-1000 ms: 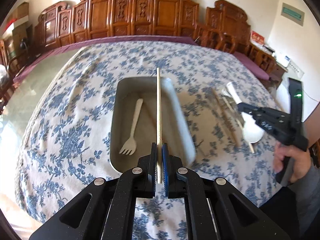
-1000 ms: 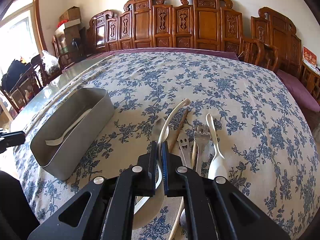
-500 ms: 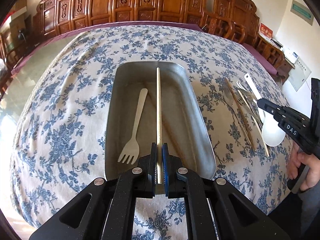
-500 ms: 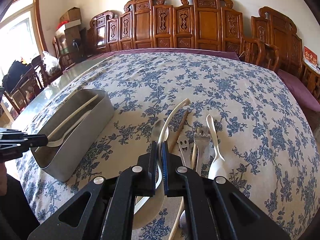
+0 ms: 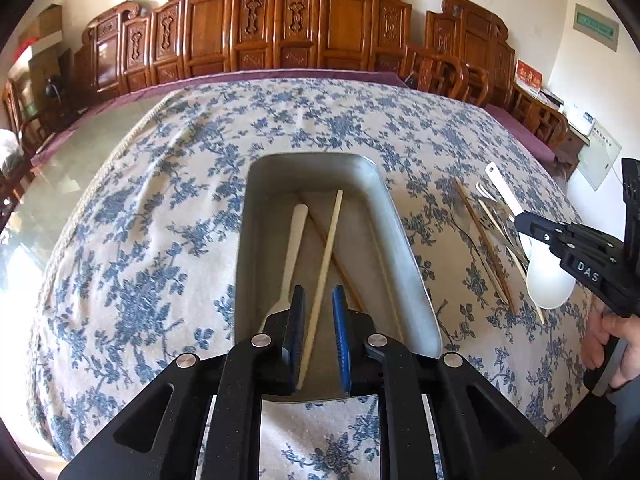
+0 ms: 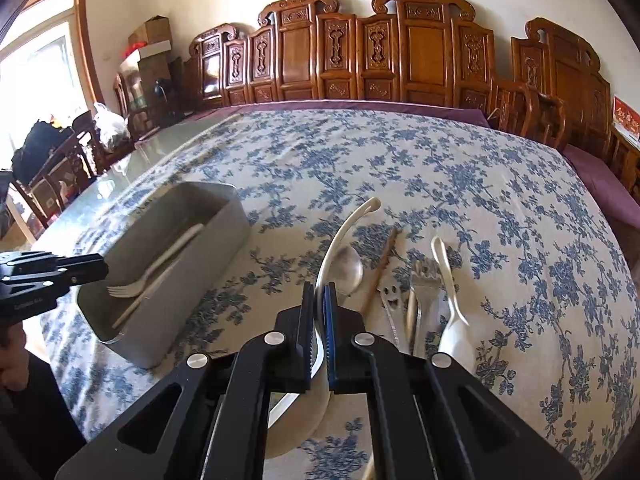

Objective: Organize utensils
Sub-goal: 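Carry the white spoon into the grey tray and open the right gripper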

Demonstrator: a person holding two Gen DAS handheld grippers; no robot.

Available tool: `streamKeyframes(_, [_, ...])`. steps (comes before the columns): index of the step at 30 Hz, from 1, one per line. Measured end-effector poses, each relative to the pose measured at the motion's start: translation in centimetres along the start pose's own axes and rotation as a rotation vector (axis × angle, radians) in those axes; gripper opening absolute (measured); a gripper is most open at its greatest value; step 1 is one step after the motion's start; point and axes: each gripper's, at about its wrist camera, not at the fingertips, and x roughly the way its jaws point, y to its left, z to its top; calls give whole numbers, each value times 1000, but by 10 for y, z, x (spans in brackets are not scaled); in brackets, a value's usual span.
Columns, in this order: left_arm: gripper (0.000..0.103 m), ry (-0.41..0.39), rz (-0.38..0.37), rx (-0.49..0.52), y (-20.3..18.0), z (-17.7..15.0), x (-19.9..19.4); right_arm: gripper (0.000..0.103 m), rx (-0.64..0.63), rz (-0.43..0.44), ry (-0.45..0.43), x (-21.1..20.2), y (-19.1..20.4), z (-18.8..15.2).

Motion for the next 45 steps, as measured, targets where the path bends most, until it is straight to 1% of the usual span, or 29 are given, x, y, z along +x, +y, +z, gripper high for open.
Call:
streamKeyframes(5, [13, -27, 15, -8, 9, 2, -7, 6, -9, 53, -12, -6, 19, 11])
streamKeyframes(10, [13, -48, 27, -13, 17, 4, -13, 6, -27, 104, -16, -5, 46, 25])
streamKeyframes(17, [13, -68, 33, -19, 28, 4, -21, 6, -20, 187, -12, 7, 86, 40])
streamKeyframes(22, [13, -79, 39, -33, 36, 4, -26, 6, -32, 208, 0, 21, 111, 46])
streamKeyframes(26, [13, -82, 45, -44, 42, 3, -27, 6, -36, 214, 30, 39, 128, 45])
streamKeyframes(33, [13, -87, 46, -56, 47, 3, -30, 6, -34, 238, 85, 65, 145, 34])
streamKeyframes(38, [13, -88, 45, -57, 47, 3, -30, 7, -31, 257, 104, 72, 150, 29])
streamKeyframes(42, [13, -87, 45, -55, 47, 3, -30, 10, -29, 263, 111, 75, 150, 26])
streamKeyframes(45, [13, -85, 45, -52, 47, 3, -30, 10, -37, 264, 109, 75, 148, 25])
